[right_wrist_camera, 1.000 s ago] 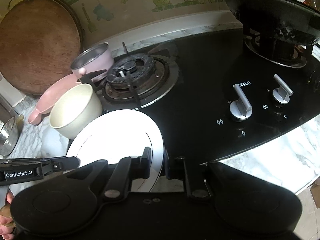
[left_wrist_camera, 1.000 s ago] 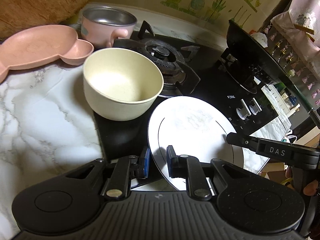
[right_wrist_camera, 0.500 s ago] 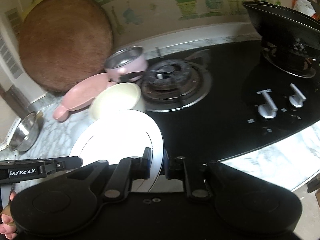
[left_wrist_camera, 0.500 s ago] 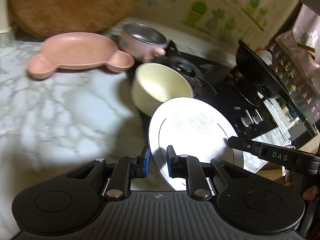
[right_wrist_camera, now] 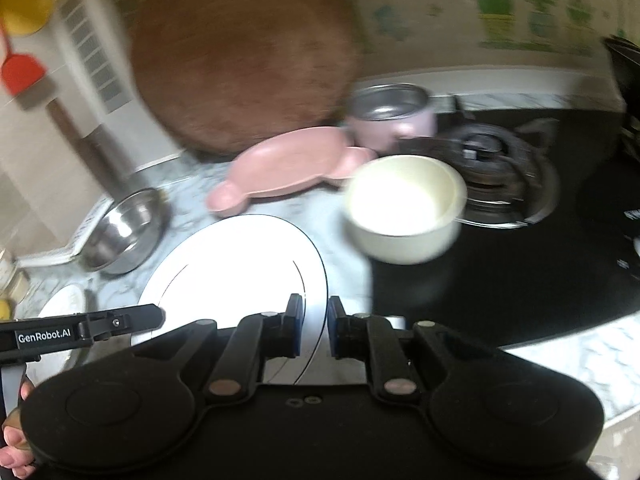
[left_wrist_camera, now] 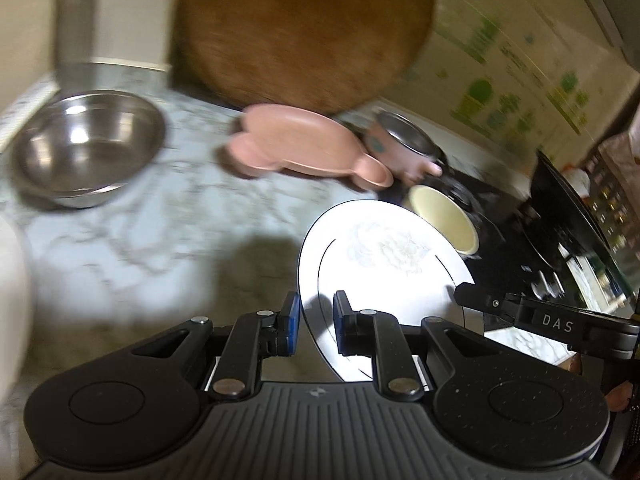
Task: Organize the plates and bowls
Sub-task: 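Carry the small white plate with both grippers over the large plate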
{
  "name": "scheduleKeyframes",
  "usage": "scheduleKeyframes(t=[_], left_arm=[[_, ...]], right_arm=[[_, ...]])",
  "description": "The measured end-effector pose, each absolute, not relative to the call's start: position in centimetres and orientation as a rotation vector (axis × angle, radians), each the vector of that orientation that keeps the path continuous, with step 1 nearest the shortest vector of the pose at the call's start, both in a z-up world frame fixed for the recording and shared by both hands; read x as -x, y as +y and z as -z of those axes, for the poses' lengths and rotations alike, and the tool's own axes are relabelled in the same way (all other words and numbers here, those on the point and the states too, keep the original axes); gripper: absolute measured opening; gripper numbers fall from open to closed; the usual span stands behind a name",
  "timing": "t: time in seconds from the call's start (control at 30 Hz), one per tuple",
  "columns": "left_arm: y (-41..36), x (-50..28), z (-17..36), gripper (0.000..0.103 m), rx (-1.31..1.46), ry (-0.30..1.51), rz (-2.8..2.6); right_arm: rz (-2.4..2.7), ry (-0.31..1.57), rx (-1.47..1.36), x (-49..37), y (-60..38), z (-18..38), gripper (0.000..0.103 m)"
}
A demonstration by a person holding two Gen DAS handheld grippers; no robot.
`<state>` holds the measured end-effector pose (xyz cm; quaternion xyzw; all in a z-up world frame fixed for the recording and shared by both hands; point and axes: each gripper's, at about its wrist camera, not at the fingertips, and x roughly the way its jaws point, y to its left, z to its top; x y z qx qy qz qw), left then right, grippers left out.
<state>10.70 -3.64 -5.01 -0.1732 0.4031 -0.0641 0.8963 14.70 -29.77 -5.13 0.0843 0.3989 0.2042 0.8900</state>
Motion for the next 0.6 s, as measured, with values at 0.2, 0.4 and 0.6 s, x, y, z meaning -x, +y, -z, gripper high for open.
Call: scheduleKeyframes(t=[0.2, 0.4, 0.6], left_arm=[[1.5, -8.2, 4.3, 0.017, 0.393, 0.8, 0.031], [5.9, -5.7, 3.9, 0.017, 0.423, 0.77, -0.055], [9.4, -3.8, 3.8, 0.017, 0.451, 0.753, -0.131]], right_arm=[[-0.525, 0.824, -0.133, -14.2, -24.3, 4.5, 0.014], [-0.612, 0.818, -0.093, -13.8, -18.9, 4.0, 0.014], [-0.688, 0.826, -0.052, -13.5, -14.4, 3.8, 0.014]])
